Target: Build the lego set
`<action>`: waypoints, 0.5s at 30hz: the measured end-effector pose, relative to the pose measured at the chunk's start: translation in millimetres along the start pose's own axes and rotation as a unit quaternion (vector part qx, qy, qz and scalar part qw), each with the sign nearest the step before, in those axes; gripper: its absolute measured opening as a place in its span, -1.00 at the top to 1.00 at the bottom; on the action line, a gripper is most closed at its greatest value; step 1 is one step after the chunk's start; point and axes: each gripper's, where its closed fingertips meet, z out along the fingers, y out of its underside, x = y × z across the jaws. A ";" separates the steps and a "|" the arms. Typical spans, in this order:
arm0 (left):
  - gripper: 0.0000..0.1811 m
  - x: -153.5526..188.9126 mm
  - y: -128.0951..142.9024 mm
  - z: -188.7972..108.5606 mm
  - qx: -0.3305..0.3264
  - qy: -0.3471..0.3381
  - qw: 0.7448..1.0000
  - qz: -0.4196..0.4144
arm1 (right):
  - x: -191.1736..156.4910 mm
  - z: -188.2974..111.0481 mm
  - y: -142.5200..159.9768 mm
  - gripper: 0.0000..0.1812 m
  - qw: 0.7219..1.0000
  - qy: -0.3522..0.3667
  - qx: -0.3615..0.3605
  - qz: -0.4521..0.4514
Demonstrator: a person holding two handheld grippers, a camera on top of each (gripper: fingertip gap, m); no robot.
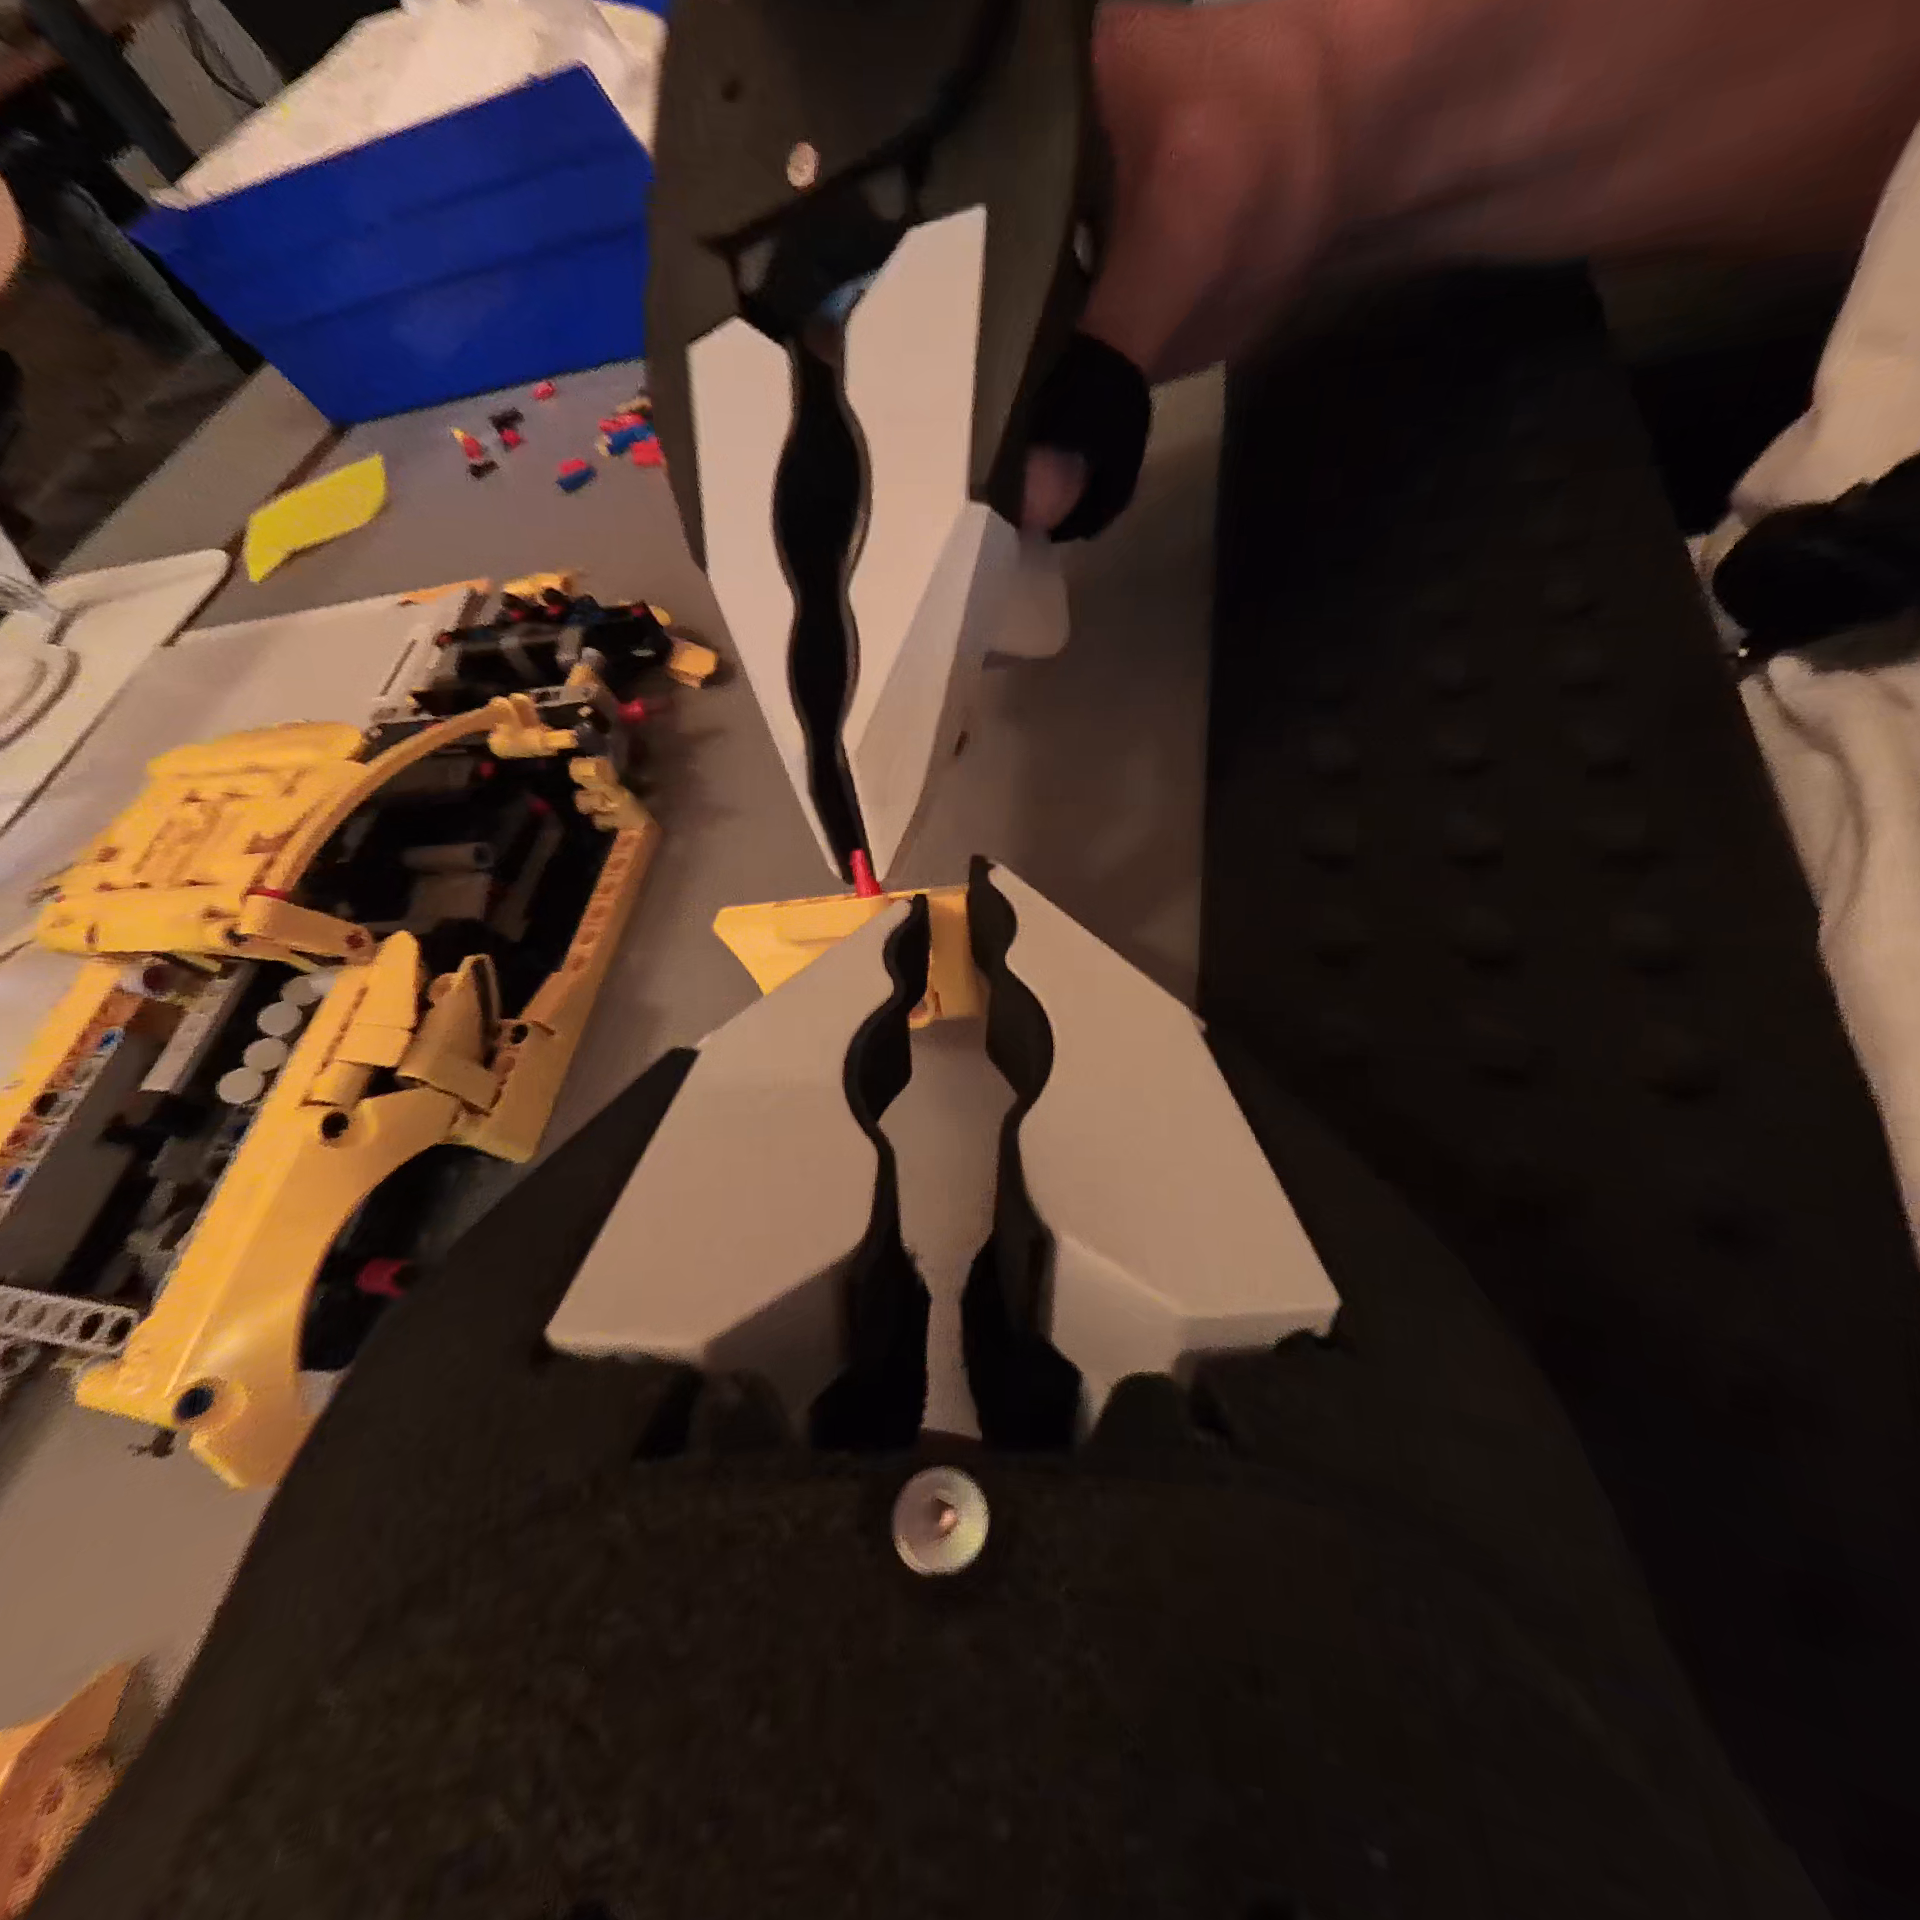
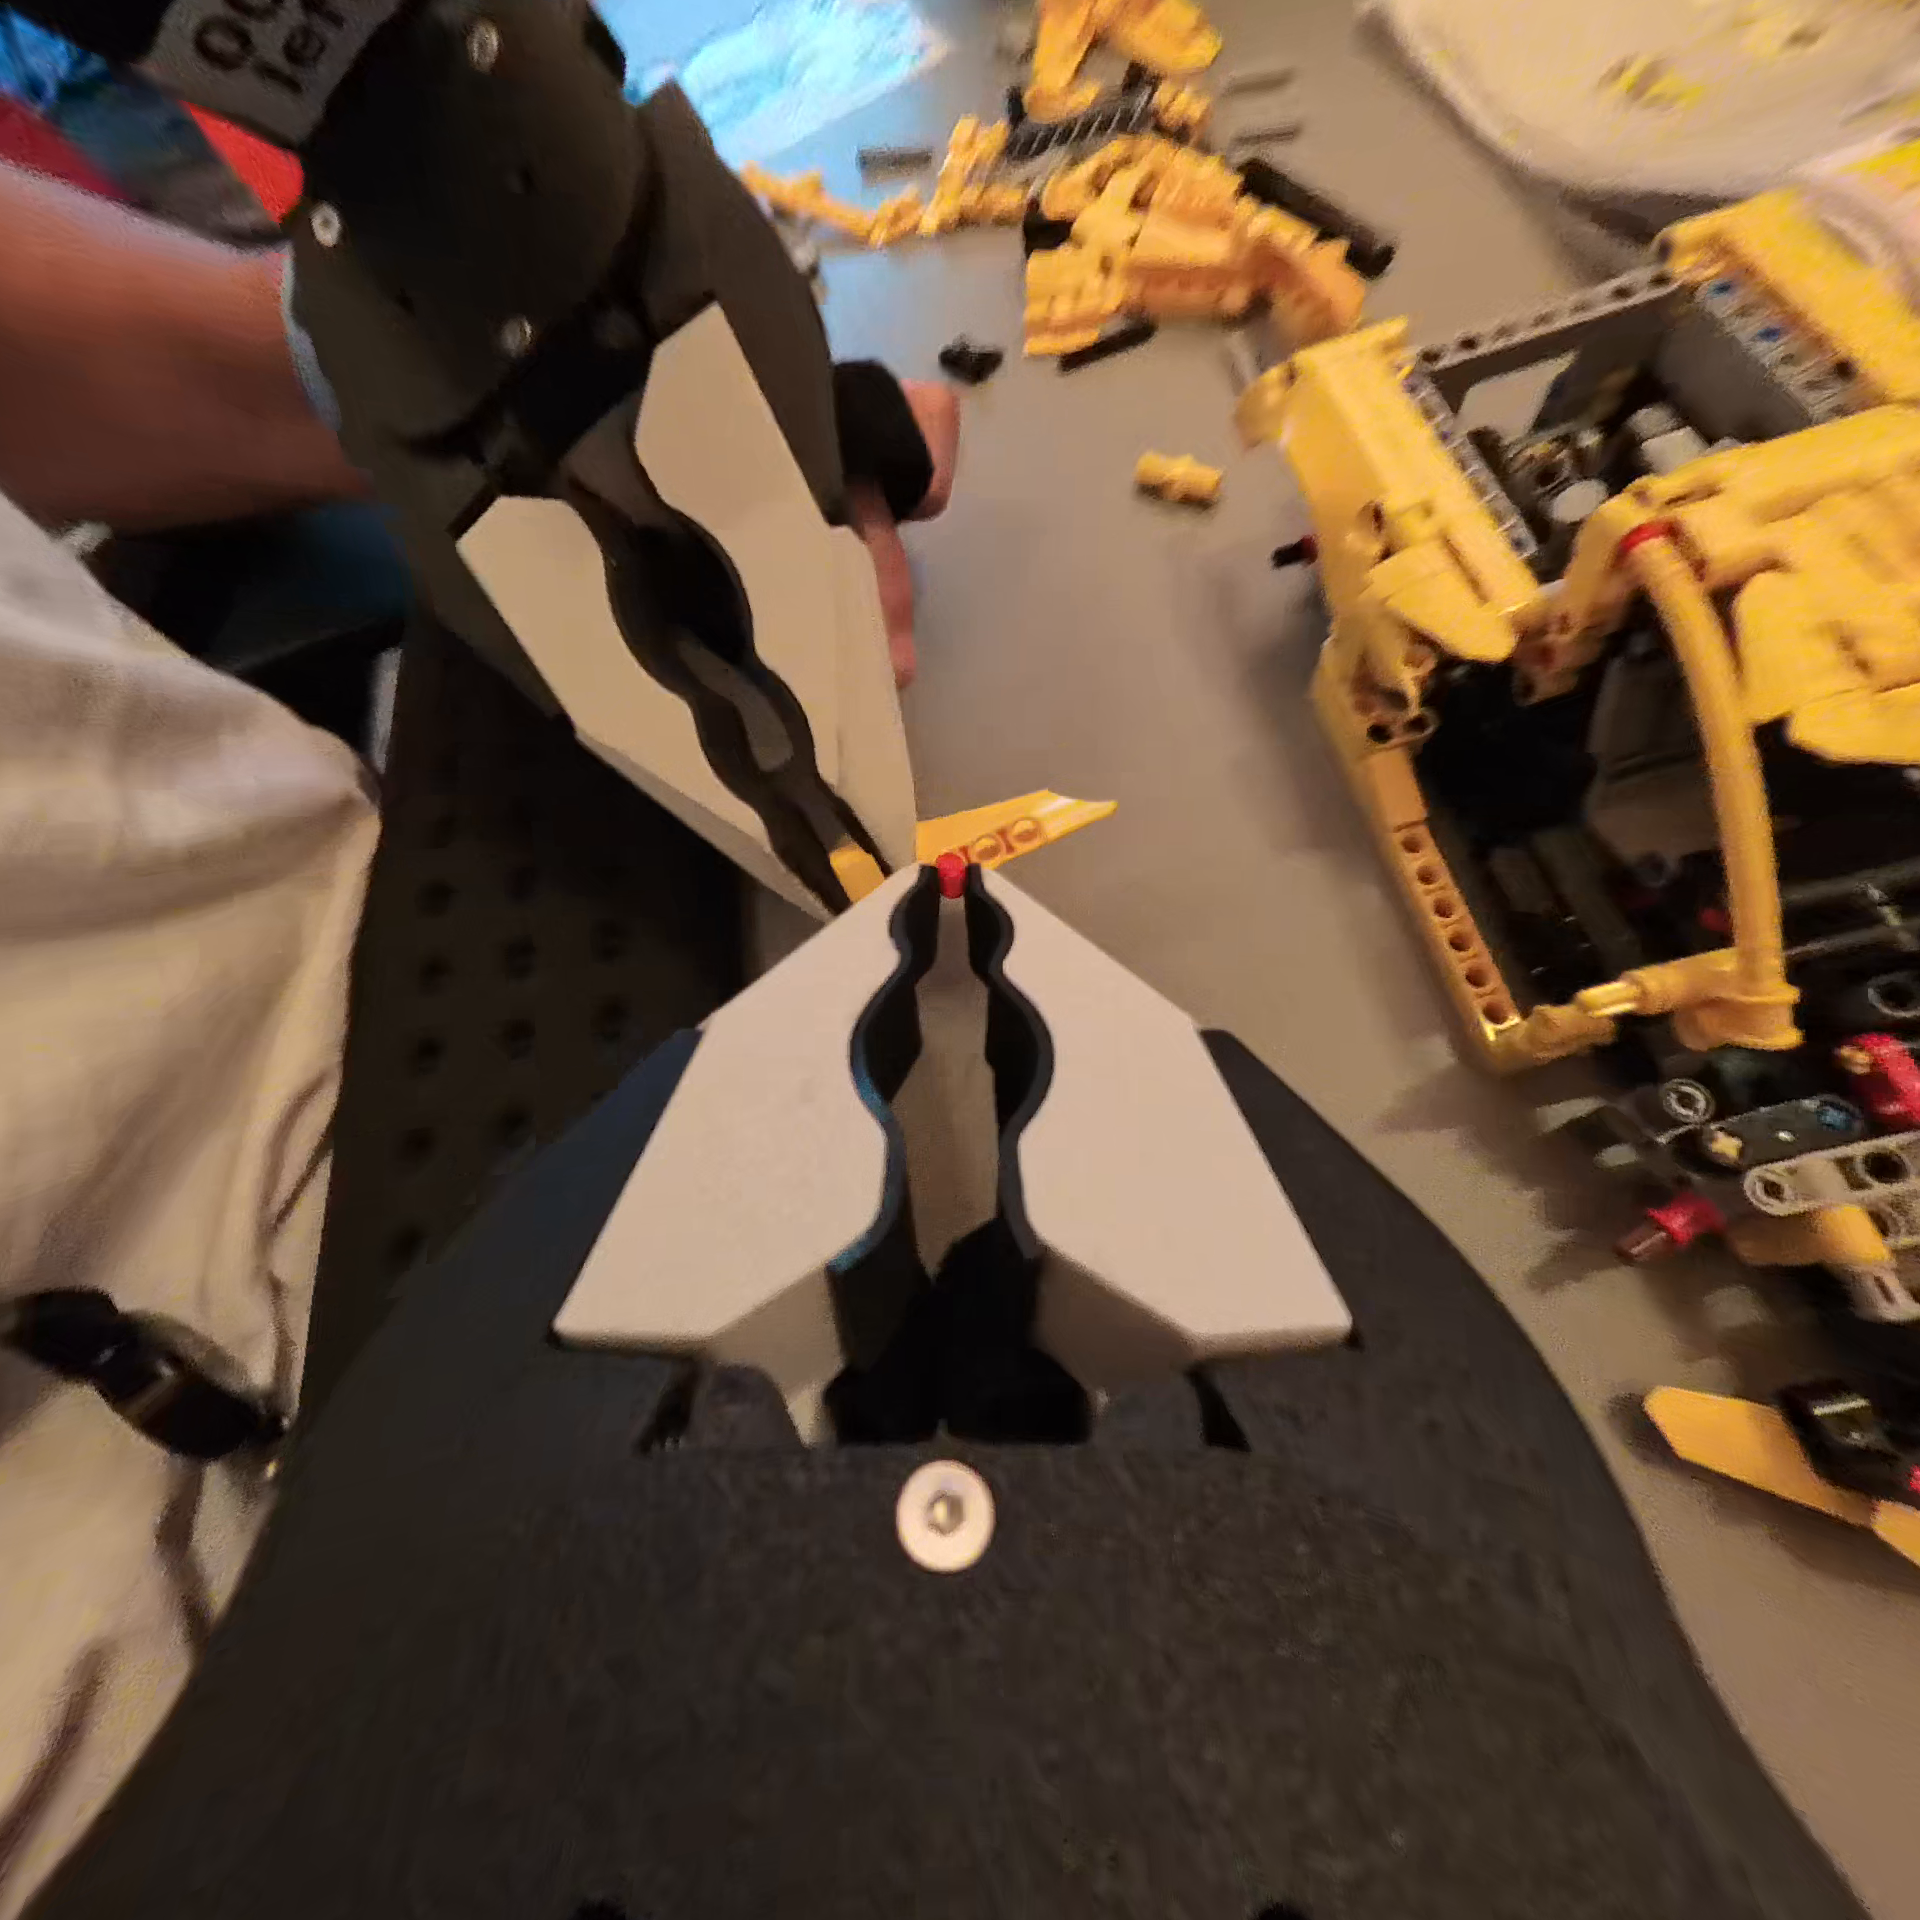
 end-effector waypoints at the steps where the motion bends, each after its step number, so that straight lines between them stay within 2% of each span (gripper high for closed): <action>1: 0.92 1.8 2.8 1.8 -0.008 0.006 1.000 0.000 | 0.3 1.5 3.1 0.96 1.000 -0.006 -0.012 -0.008; 7: 0.93 2.8 3.0 0.9 -0.008 0.028 0.999 -0.027 | -1.3 5.5 1.9 0.96 0.999 -0.034 -0.003 -0.005; 12: 0.95 4.8 9.4 3.4 -0.032 0.015 0.999 0.003 | -1.1 12.0 7.5 0.96 0.998 -0.048 -0.027 0.020; 15: 0.95 -1.9 0.1 -3.1 0.001 0.012 1.000 -0.028 | -0.4 8.4 -4.2 0.96 0.995 -0.060 0.027 0.076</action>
